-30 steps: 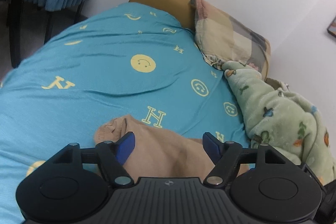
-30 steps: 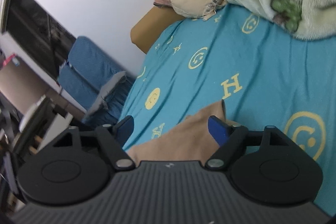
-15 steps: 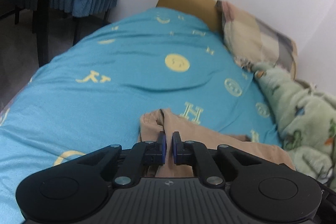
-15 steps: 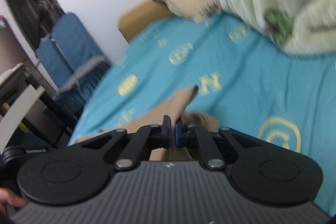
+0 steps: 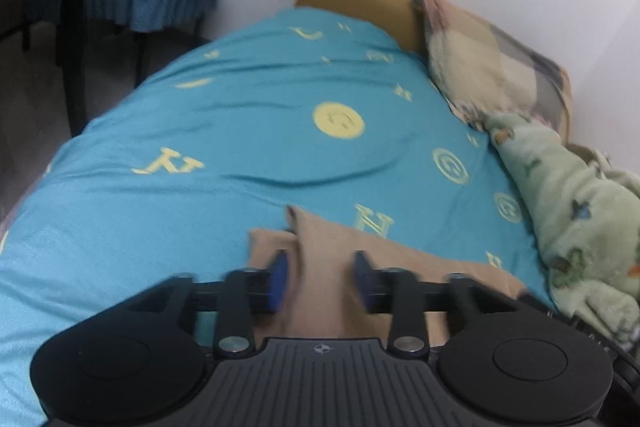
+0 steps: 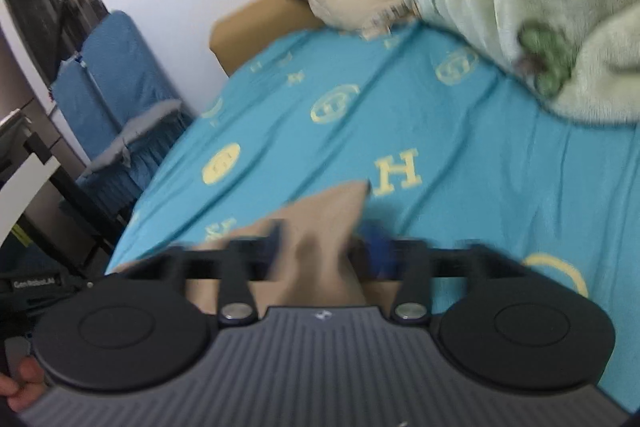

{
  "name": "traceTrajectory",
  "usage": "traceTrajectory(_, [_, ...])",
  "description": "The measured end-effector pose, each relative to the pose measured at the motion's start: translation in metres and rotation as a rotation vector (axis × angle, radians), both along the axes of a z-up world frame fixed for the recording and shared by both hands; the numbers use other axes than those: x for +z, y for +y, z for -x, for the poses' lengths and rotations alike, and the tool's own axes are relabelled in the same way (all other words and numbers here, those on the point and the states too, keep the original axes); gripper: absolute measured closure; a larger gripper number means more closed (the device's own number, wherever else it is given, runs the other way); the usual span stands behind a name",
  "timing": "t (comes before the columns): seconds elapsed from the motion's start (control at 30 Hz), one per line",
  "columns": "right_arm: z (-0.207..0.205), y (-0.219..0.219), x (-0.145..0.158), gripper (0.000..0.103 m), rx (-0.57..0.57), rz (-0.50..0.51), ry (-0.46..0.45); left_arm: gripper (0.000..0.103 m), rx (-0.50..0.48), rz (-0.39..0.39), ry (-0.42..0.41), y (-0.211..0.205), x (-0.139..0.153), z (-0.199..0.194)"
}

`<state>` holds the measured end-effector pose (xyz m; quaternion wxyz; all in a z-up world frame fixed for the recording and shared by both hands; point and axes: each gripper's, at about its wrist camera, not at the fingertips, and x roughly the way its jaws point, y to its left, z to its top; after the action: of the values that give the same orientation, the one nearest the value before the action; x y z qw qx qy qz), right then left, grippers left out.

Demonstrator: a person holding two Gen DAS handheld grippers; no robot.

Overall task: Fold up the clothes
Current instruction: 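Open both grippers and smooth the folded shirt flat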

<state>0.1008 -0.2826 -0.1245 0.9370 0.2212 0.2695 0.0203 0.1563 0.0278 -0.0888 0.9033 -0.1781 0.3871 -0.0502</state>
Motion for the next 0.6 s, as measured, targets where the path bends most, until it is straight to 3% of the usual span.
traceTrajectory(0.03, [0.003, 0.003, 0.004, 0.023, 0.0, 0.015, -0.027, 0.045, -0.01, -0.016, -0.025, -0.004, 0.004, 0.005])
traceTrajectory(0.1, [0.007, 0.014, 0.012, 0.023, 0.037, 0.085, -0.08, 0.034, -0.037, -0.088, -0.09, -0.015, 0.009, 0.015])
traceTrajectory(0.13, [0.009, 0.021, 0.017, 0.025, 0.056, 0.121, -0.106, 0.033, -0.052, -0.125, -0.115, -0.021, 0.01, 0.018])
traceTrajectory(0.2, [0.004, 0.031, 0.012, 0.04, 0.11, 0.164, -0.076, 0.033, -0.081, -0.165, -0.121, -0.031, 0.005, 0.016])
traceTrajectory(0.3, [-0.004, 0.047, 0.004, 0.04, 0.191, 0.225, -0.027, 0.033, -0.097, -0.203, -0.093, -0.041, -0.009, 0.012])
traceTrajectory(0.43, [-0.008, 0.053, -0.014, 0.04, 0.211, 0.264, 0.017, 0.033, -0.125, -0.235, -0.029, -0.044, -0.031, 0.007])
traceTrajectory(0.6, [0.003, 0.056, -0.002, 0.04, 0.208, 0.276, 0.015, 0.033, -0.145, -0.196, -0.048, -0.039, -0.02, 0.021])
